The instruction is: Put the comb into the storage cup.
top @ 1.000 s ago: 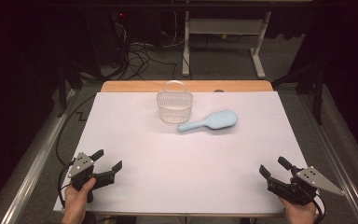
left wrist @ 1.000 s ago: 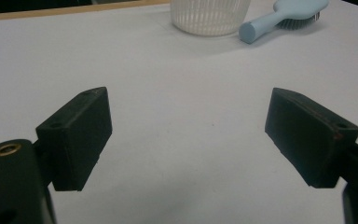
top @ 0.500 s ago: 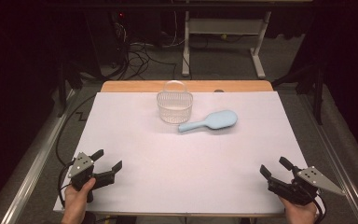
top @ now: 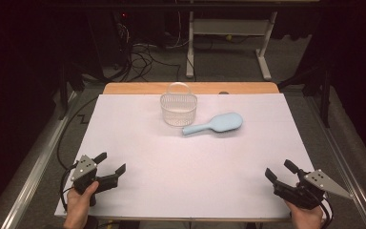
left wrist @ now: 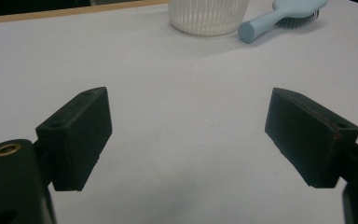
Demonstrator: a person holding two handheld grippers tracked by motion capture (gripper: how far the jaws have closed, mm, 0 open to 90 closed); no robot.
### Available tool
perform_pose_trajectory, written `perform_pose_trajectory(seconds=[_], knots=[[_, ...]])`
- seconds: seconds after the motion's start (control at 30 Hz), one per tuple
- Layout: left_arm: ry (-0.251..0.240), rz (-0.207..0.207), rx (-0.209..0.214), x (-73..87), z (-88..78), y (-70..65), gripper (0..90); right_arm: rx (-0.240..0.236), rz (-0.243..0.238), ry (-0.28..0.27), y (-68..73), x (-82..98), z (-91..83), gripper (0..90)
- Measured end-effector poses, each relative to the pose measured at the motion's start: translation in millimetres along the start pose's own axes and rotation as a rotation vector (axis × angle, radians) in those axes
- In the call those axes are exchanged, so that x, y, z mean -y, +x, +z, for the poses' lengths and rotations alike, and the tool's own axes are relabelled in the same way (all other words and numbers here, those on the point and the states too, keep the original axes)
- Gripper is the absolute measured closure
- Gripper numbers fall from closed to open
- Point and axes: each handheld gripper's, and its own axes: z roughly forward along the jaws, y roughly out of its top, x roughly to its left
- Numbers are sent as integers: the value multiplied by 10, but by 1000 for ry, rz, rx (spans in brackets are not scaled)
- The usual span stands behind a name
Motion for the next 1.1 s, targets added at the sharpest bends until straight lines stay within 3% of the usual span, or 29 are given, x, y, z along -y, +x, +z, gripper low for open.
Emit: perform_pose_trajectory(seconds=[1.1], knots=[[-1, -5, -4, 1, 7, 8, 156, -106, -35, -7, 231, -73, 250, 246]])
